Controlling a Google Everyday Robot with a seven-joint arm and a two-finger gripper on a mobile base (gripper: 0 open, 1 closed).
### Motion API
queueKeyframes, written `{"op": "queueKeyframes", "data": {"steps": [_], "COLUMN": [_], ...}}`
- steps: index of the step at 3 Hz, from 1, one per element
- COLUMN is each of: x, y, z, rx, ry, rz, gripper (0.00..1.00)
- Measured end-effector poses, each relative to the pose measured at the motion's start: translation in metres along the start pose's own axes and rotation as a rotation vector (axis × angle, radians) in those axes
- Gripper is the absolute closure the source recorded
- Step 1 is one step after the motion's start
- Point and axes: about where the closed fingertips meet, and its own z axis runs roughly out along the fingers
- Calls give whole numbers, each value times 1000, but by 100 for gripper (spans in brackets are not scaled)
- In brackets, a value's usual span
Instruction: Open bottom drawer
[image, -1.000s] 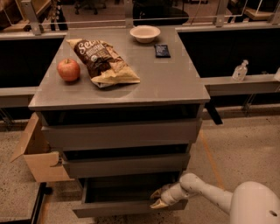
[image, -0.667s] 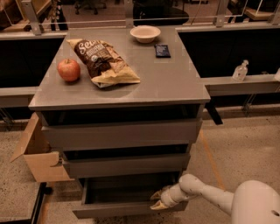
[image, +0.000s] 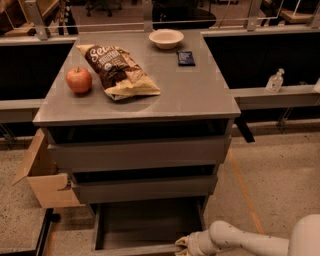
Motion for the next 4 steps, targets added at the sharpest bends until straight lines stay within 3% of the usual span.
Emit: {"op": "queueKeyframes", "data": {"steps": [1, 4], "x": [7, 14], "y": [36, 50], "z": [-3, -6], "rx": [18, 22], "ry": [3, -1], "rz": [25, 40], "gripper": [100, 100]}}
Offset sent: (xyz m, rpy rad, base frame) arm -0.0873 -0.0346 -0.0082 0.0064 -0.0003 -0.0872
